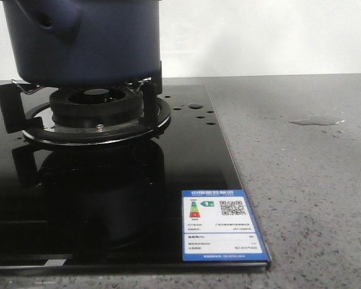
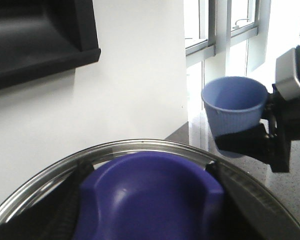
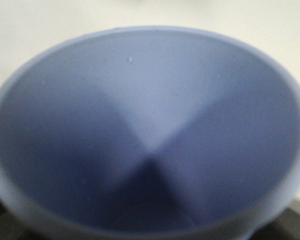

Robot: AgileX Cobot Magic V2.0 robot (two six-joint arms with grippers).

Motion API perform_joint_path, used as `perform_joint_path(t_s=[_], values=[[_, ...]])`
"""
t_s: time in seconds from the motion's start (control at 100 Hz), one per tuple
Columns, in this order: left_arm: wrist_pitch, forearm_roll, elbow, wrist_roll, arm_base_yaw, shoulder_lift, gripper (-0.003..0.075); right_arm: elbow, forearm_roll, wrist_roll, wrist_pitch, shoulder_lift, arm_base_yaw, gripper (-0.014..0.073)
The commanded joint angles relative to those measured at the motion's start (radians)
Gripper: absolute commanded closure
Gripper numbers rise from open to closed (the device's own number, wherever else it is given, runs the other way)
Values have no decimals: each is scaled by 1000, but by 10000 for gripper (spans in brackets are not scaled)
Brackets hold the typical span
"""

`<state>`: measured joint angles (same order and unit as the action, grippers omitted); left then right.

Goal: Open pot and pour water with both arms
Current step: 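Lower the cup onto the counter and open the right gripper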

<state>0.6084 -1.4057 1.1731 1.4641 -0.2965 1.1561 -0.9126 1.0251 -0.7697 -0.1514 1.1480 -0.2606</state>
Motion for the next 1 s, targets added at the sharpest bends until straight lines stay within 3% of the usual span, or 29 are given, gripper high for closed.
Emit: perform_joint_path(t_s=[0.0, 0.09, 0.24, 0.71, 0.78, 0.95, 0.99], values=[[-37, -79, 31, 8, -9, 10, 533, 95, 13, -27, 151, -39, 77, 358], [-35, -79, 31, 8, -9, 29, 533, 191, -7, -59, 187, -33, 119, 358], [-32, -81, 31, 8, -9, 38, 533, 289, -15, -64, 368, -28, 159, 358], [-7, -81, 31, 8, -9, 38, 533, 301, -53, -64, 480, 108, 163, 349], [-7, -81, 31, 8, -9, 38, 533, 301, -53, -64, 515, 108, 163, 281], [-7, -81, 31, 8, -9, 38, 533, 301, -53, -64, 572, 108, 163, -72], [-7, -79, 31, 8, -9, 38, 533, 301, -53, -66, 583, 108, 163, -66]])
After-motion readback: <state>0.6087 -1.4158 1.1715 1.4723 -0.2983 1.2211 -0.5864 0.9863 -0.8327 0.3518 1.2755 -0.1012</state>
